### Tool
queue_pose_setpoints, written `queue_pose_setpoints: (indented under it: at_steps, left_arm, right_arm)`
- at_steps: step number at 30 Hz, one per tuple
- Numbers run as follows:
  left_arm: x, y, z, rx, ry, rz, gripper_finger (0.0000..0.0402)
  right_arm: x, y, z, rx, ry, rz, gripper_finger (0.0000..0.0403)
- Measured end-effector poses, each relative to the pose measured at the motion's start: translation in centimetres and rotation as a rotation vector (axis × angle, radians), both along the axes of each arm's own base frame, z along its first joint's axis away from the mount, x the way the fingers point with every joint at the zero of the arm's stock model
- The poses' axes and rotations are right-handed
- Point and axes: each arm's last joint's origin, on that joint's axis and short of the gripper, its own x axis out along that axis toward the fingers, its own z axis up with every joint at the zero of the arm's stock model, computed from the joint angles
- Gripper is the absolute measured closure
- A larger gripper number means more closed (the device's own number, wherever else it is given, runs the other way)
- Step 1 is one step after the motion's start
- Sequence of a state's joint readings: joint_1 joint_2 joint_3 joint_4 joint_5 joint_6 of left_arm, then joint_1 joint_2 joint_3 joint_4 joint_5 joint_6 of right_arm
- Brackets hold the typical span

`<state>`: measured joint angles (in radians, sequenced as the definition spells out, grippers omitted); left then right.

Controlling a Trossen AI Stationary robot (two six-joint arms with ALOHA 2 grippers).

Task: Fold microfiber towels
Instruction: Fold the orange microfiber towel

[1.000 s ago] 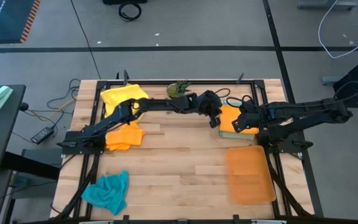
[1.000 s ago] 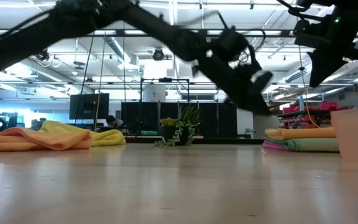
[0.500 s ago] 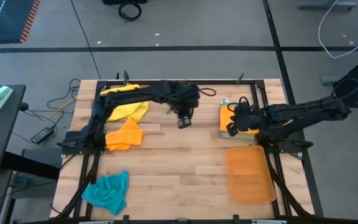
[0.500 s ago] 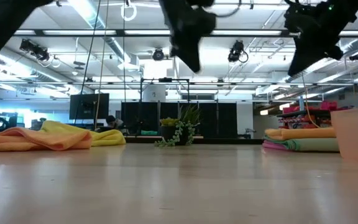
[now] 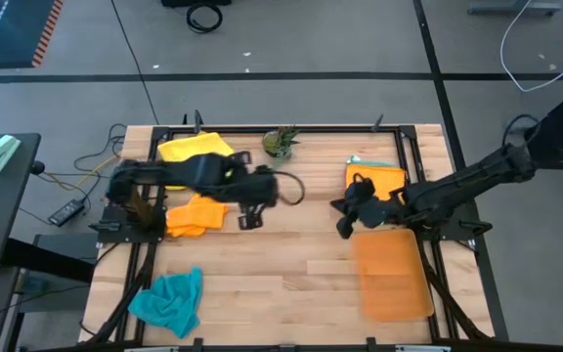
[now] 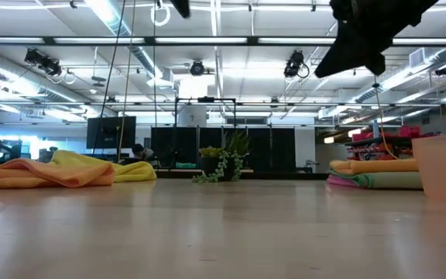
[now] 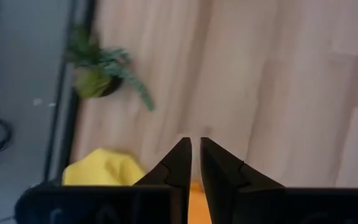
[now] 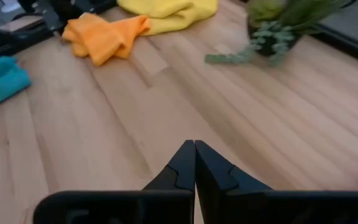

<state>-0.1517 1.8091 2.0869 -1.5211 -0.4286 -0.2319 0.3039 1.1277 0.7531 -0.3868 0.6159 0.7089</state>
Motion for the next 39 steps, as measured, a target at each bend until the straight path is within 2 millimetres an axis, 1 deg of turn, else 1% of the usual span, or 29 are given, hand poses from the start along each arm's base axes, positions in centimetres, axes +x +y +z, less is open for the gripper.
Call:
queue_pose_setpoints:
  at_steps: [2, 5, 7, 8, 10, 12, 14, 17, 19, 22, 24, 26, 28, 31, 34, 37, 39]
  left_arm:
    - [-1.6, -1.3, 0.9, 0.044, -0.020, 0.029, 0.0359]
    - [-3.8, -3.3, 2.0, 0.102, -0.126, 0.047, 0.0364]
    - [-5.8, -4.3, 2.0, 0.138, -0.167, 0.044, 0.0369]
    - [-6.9, -4.6, 1.7, 0.152, -0.187, 0.059, 0.0372]
    - [-9.3, -5.1, 0.2, 0.174, -0.208, 0.102, 0.0378]
    - [-11.3, -5.0, -1.9, 0.176, -0.258, 0.158, 0.0383]
    - [-13.6, -4.8, -4.4, 0.156, -0.292, 0.198, 0.0388]
    - [-16.0, -4.3, -8.2, 0.068, -0.368, 0.265, 0.0392]
    - [-17.2, -3.9, -10.9, 0.003, -0.347, 0.273, 0.0391]
    - [-18.4, -3.4, -14.3, -0.112, -0.272, 0.267, 0.0380]
    - [-18.7, -3.3, -16.3, -0.163, -0.221, 0.242, 0.0369]
    - [-18.9, -3.4, -17.8, -0.201, -0.138, 0.156, 0.0354]
    - [-18.8, -3.8, -18.8, -0.278, -0.070, 0.057, 0.0334]
    - [-18.7, -4.7, -19.6, -0.487, -0.009, -0.010, 0.0295]
    - [-18.6, -5.4, -19.5, -0.644, 0.039, -0.060, 0.0255]
    - [-18.6, -5.8, -19.4, -0.643, 0.037, -0.132, 0.0221]
    - [-18.6, -5.8, -19.5, -0.597, 0.035, -0.206, 0.0205]
  right_arm:
    - [0.8, 0.5, -0.9, -0.004, 0.004, 0.011, 0.0393]
    - [2.1, 1.2, -1.9, -0.004, -0.001, 0.023, 0.0393]
    - [2.9, 1.5, -2.5, 0.000, -0.015, 0.032, 0.0393]
    - [3.2, 1.6, -2.8, 0.005, -0.019, 0.038, 0.0393]
    - [4.1, 2.1, -3.2, 0.018, -0.052, 0.053, 0.0393]
    - [4.8, 2.4, -3.8, 0.023, -0.067, 0.069, 0.0393]
    - [5.4, 2.8, -4.2, 0.037, -0.093, 0.082, 0.0393]
    - [6.3, 3.1, -5.0, 0.050, -0.120, 0.087, 0.0393]
    - [6.6, 3.2, -5.4, 0.056, -0.129, 0.085, 0.0393]
    - [7.0, 3.4, -5.9, 0.059, -0.131, 0.084, 0.0393]
    - [7.3, 3.4, -6.2, 0.057, -0.137, 0.081, 0.0393]
    - [7.3, 3.3, -6.4, 0.050, -0.132, 0.074, 0.0393]
    - [7.4, 3.3, -6.5, 0.044, -0.128, 0.072, 0.0393]
    - [7.4, 3.2, -6.6, 0.017, -0.111, 0.086, 0.0393]
    - [7.5, 3.0, -6.7, -0.032, -0.087, 0.112, 0.0393]
    - [7.5, 2.7, -6.6, -0.071, -0.070, 0.130, 0.0393]
    - [7.6, 2.5, -6.6, -0.079, -0.066, 0.126, 0.0393]
